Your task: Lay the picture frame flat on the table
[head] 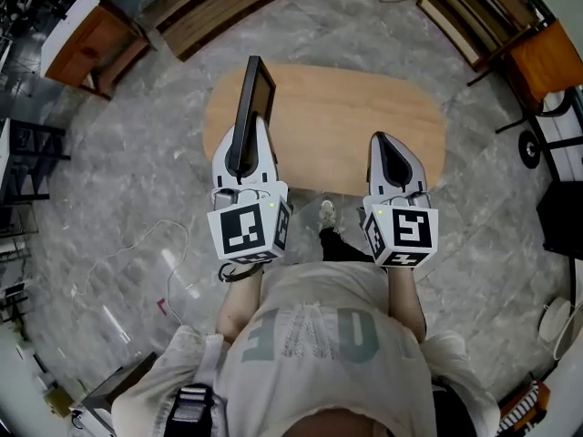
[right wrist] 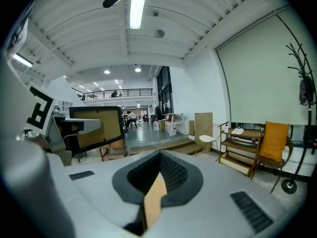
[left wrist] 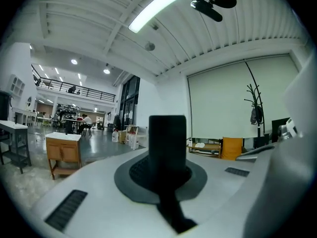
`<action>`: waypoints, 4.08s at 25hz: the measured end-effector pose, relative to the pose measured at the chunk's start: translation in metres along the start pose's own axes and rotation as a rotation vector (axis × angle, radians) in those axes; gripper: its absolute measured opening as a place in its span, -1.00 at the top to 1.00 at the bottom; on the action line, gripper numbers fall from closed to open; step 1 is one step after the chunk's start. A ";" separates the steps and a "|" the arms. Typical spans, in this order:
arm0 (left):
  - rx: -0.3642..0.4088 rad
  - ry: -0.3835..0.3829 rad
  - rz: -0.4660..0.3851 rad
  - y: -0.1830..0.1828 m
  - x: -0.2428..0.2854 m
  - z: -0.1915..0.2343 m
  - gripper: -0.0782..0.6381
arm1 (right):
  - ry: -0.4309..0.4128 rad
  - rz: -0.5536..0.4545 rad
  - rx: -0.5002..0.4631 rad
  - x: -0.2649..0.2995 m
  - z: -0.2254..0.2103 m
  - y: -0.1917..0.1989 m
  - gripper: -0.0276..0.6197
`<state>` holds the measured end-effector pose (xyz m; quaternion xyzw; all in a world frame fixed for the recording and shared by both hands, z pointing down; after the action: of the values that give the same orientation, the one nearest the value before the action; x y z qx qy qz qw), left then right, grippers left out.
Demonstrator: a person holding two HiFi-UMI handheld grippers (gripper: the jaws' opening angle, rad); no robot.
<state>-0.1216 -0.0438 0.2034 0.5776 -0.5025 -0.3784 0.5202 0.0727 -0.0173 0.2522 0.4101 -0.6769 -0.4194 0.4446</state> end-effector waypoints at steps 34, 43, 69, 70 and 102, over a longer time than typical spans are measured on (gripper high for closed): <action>-0.025 0.090 -0.092 -0.034 0.112 0.010 0.73 | 0.093 -0.128 -0.047 0.077 -0.024 -0.071 0.89; 0.039 0.132 -0.063 -0.024 0.146 0.012 0.73 | 0.077 -0.129 -0.008 0.108 -0.033 -0.080 0.89; 0.061 0.166 0.204 0.285 0.205 -0.078 0.73 | 0.064 0.128 0.059 0.222 -0.124 0.200 0.89; 0.068 0.168 0.214 0.293 0.201 -0.079 0.73 | 0.062 0.140 0.057 0.221 -0.124 0.208 0.90; 1.176 0.479 0.533 0.471 0.232 -0.147 0.73 | 0.043 0.282 0.019 0.207 -0.133 0.264 0.89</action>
<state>-0.0204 -0.2162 0.7108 0.6883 -0.6205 0.2360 0.2924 0.0947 -0.1543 0.5857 0.3238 -0.7221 -0.3375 0.5097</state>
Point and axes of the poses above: the fingertips, and each gripper's own axes: x forward along the fingers, z to its left, y out of its underside, the point moved 2 cm from there along -x, backward along the fingers, and after that the axes turned 10 degrees about x, right-handed, at the moved point
